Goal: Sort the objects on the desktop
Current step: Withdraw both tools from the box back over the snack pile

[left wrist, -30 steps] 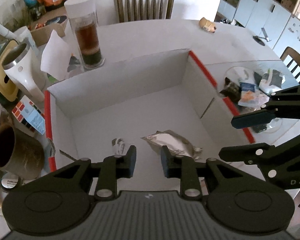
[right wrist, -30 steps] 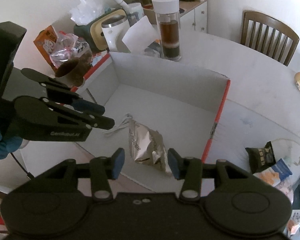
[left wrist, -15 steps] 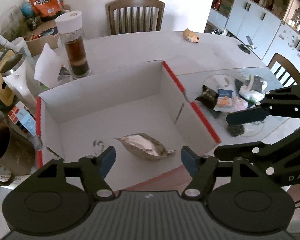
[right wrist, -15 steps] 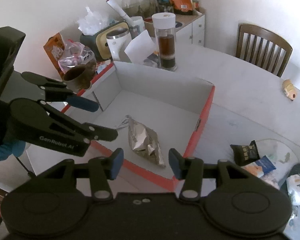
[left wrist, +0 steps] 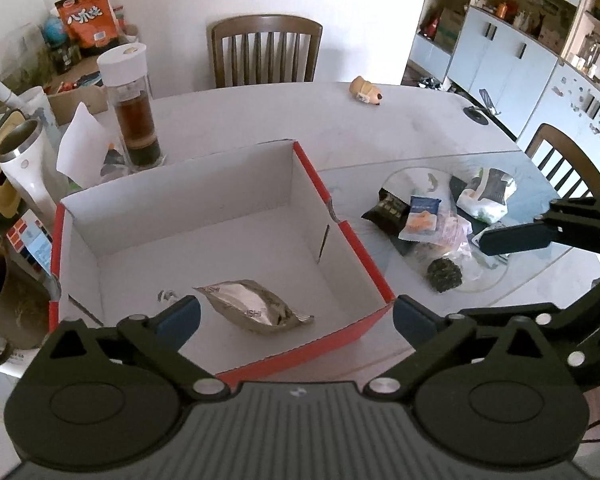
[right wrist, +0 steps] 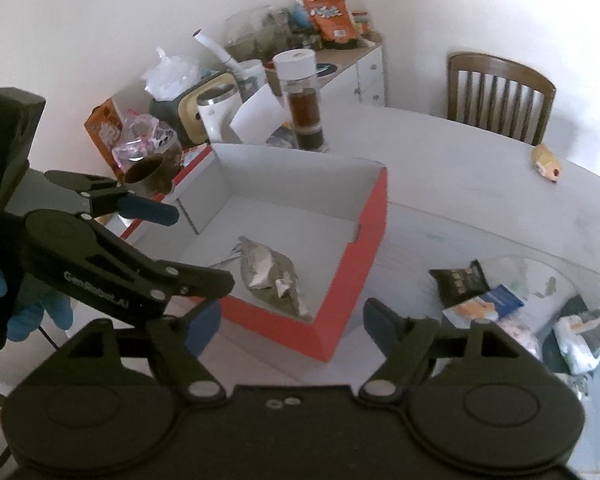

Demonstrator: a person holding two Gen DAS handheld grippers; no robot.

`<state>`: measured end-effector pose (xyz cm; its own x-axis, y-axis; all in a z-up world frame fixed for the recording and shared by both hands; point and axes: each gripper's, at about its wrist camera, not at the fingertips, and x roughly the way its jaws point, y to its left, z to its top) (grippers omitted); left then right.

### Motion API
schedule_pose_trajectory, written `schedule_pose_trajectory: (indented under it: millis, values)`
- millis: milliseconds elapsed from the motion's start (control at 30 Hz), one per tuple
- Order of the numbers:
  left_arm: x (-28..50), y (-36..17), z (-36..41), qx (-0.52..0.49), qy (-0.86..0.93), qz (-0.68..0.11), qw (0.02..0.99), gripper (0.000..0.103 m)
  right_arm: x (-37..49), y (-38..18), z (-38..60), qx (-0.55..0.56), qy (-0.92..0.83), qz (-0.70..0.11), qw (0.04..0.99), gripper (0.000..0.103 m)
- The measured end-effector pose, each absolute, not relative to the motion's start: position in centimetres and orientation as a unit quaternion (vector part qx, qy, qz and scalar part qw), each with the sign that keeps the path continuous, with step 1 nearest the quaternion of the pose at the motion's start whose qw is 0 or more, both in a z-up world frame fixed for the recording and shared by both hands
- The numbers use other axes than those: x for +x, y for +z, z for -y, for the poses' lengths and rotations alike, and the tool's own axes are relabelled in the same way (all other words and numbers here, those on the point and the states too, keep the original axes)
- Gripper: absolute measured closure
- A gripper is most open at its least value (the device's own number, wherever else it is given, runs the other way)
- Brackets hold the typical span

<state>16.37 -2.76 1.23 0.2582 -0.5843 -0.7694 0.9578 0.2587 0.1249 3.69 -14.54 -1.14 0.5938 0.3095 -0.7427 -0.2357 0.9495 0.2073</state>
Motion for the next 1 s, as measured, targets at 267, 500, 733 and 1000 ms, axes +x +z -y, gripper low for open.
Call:
schedule_pose_trajectory:
  millis: [267, 500, 733, 1000]
  values:
    - [14.7, 1.0, 2.8, 0.308, -0.535, -0.300, 0.727, 0.000, 1.4, -1.0, 17.6, 0.059, 0.121, -0.421, 0.897, 0.024]
    - [12.0, 0.4, 3.9, 0.315, -0.559, -0.288, 0.711, 0.000, -0.6, -1.4, 21.5, 0.080, 0.073, -0.421, 0.900, 0.024]
    - [8.9, -0.4, 5.6, 0.328, -0.592, -0.278, 0.682, 0.000, -2.4, -1.8, 25.2, 0.082, 0.023, -0.421, 0.903, 0.024]
    - [5.7, -1.5, 7.7, 0.342, -0.616, -0.269, 0.656, 0.000, -3.8, -2.6, 28.8, 0.088, -0.022, -0.423, 0.901, 0.024]
